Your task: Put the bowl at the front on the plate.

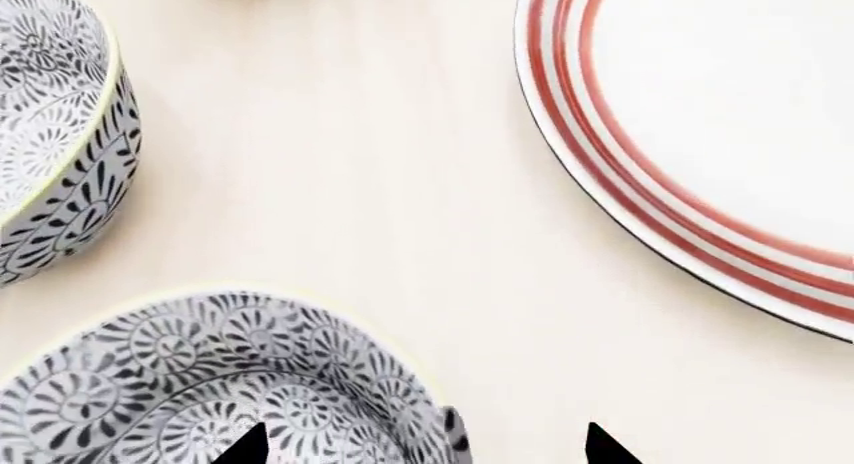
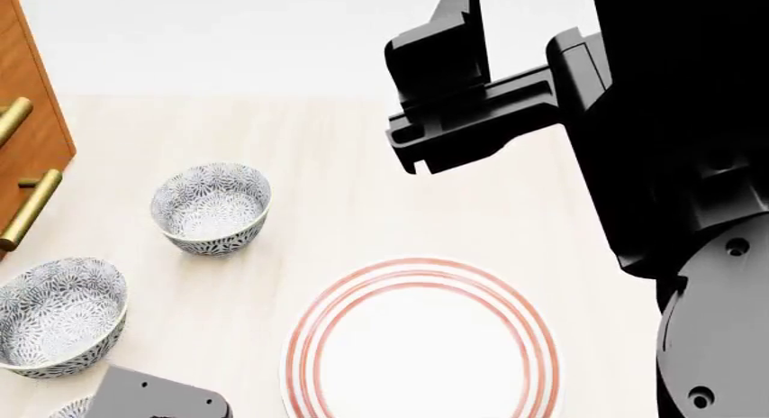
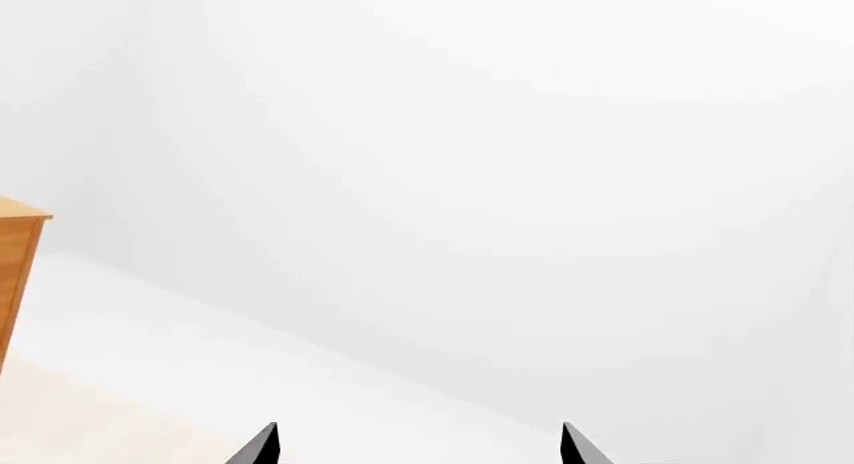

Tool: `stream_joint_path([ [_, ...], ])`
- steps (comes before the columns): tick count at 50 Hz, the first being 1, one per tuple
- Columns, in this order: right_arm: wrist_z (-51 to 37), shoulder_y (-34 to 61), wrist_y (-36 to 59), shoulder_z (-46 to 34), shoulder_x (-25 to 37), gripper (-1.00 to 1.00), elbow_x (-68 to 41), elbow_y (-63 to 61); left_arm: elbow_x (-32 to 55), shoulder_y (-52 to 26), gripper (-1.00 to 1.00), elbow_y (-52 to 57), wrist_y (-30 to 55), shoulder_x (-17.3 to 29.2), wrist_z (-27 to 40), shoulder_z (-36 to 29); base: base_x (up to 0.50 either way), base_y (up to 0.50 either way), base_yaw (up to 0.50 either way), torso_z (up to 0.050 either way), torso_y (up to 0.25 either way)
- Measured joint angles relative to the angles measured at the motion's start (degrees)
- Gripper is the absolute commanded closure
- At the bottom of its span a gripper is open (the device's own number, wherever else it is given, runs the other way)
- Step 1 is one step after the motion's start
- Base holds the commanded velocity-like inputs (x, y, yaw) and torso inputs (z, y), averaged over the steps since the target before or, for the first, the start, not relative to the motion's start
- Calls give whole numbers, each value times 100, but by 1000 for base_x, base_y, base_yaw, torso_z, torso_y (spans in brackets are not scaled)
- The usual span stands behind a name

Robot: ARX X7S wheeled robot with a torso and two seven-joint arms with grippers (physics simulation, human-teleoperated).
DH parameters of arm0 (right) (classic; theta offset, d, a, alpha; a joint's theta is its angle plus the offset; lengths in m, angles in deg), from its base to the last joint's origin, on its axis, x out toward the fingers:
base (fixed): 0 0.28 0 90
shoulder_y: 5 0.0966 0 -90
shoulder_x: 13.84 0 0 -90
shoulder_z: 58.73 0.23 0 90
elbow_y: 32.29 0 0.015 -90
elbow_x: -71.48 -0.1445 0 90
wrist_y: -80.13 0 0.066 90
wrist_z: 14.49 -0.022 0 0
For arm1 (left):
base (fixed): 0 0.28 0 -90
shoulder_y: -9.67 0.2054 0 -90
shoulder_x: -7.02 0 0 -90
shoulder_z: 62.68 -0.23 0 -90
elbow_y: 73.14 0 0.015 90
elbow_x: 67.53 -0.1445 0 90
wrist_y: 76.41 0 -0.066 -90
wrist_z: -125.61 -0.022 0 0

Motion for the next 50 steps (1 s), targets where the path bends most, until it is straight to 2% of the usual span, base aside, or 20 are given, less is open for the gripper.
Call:
stream_joint_path([
  [23, -18, -6, -39, -51, 43, -100, -16, -9, 75, 102, -100, -101, -47, -25, 46, -71, 0, 0, 0, 0, 0],
  [24, -16, -8, -42, -53, 45, -100, -14, -10, 89, 104, 100, -110, -48, -29, 51, -70, 0, 0, 0, 0, 0],
  [39, -13, -32, -79, -71, 74, -100, -11, -29, -203, 127, 100, 19, 17, 15, -112, -43, 0, 0, 0, -2, 0],
  [50, -28, -56, -122, -72, 114, -100, -23, -66, -549, 255, 100, 197, -414, 169, -550, -24, 0, 0, 0, -1, 0],
])
